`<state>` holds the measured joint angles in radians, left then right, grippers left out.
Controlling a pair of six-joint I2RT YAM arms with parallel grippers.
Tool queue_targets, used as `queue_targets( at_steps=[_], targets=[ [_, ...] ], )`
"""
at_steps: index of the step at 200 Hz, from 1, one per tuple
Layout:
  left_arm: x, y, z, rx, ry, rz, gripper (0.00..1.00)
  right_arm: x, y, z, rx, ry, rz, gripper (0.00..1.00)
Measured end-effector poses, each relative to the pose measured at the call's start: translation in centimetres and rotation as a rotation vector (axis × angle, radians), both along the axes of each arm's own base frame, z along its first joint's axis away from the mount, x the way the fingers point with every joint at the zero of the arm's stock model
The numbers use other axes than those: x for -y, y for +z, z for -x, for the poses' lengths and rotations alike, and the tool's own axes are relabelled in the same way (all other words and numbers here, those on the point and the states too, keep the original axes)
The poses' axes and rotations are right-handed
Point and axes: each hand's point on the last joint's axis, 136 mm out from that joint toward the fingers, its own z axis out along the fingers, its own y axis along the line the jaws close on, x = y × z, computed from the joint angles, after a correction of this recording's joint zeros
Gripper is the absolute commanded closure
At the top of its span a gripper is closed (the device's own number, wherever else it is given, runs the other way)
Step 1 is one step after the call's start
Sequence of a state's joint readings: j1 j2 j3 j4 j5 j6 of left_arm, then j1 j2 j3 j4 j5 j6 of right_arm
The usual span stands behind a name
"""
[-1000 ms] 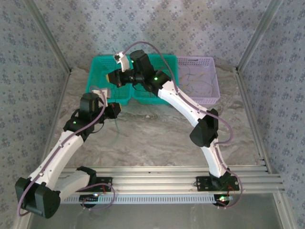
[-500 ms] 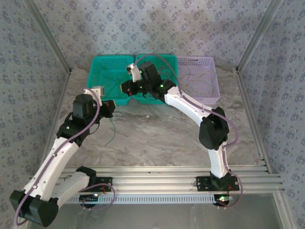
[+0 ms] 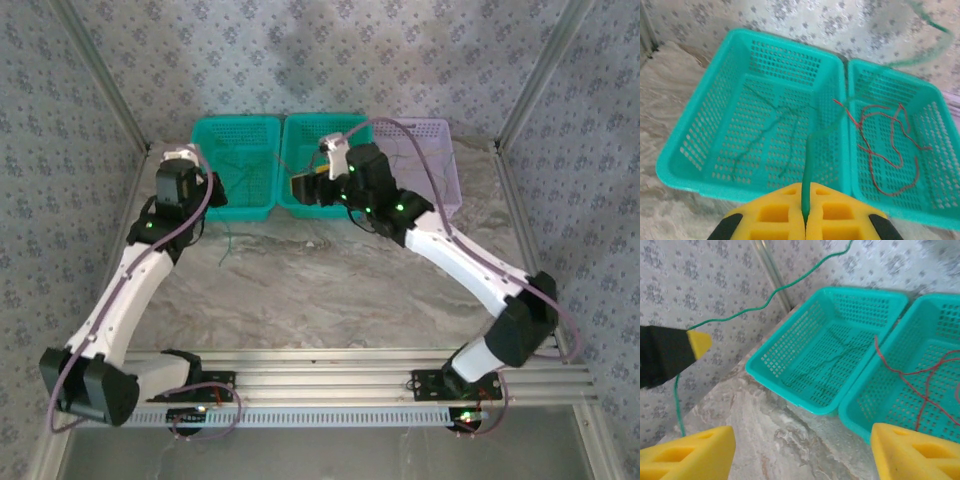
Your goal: Untangle the cables
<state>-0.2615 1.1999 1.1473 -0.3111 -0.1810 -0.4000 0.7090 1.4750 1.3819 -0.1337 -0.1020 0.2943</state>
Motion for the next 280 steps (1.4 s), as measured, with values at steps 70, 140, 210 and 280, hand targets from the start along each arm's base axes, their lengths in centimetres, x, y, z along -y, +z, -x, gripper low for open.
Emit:
queue_targets(
  at_steps=[70, 140, 210, 280],
  targets=[
    [-0.8, -2.8, -8.8, -0.058, 0.125, -0.114, 1.00, 4.6, -0.3, 6.4, 0.061, -0.032, -0.009, 0.24],
    [-3.2, -11.9, -13.4, -0.224, 0.241, -0.224, 1.00, 7.7, -1.8, 9.7, 0.069, -0.069, 0.012, 0.24],
    [-3.5, -15.8, -16.6, -0.304, 0.286, -0.264, 1.00, 8.8, -3.7, 11.4, 0.037, -0.066, 0.037, 0.24],
    [-2.8, -17.8, -18.1, -0.400, 0.265, -0.279, 0.47, 8.8, -5.3, 11.9, 0.005, -0.061, 0.070, 0.22]
  ],
)
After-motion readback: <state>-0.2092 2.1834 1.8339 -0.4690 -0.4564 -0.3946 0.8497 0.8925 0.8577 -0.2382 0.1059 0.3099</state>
